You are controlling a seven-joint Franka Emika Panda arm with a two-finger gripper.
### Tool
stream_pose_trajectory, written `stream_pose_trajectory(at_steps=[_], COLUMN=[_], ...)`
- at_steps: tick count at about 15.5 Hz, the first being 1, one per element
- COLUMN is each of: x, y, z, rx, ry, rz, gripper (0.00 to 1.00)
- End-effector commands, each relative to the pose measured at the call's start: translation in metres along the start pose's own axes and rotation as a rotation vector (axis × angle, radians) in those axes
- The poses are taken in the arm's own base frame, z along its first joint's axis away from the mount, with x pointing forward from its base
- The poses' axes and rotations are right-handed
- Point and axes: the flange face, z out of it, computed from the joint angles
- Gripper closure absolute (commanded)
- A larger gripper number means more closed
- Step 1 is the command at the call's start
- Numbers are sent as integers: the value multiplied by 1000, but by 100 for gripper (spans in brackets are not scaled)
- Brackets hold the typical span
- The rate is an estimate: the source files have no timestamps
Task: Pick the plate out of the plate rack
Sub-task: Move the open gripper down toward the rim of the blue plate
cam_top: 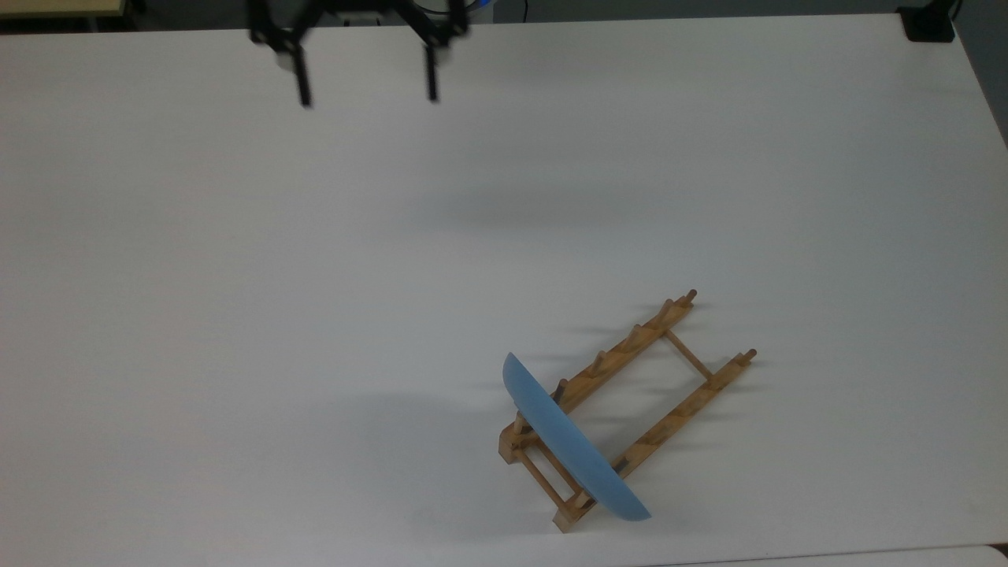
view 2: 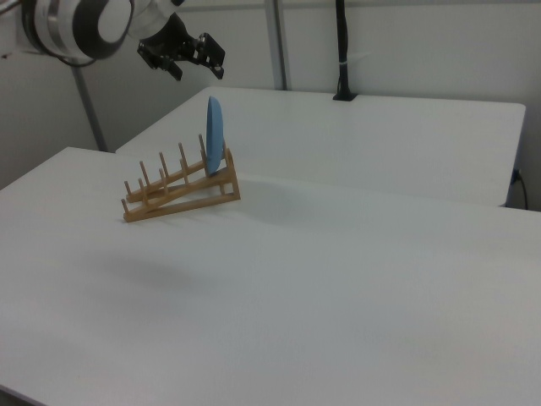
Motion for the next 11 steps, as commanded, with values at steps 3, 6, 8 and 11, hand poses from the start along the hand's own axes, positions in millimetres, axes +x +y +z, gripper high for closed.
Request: stream_pose_trajectory(at_steps=[3,6,8,11], x=[13,6,-2,-5], y=[-58,-91,-104,-123], z=[59,108,137,166], rx=[-89,-128,-171,-202], ry=[124,155,144,154], rz=[-52,-61,-64,-51], gripper=[0,0,0,0])
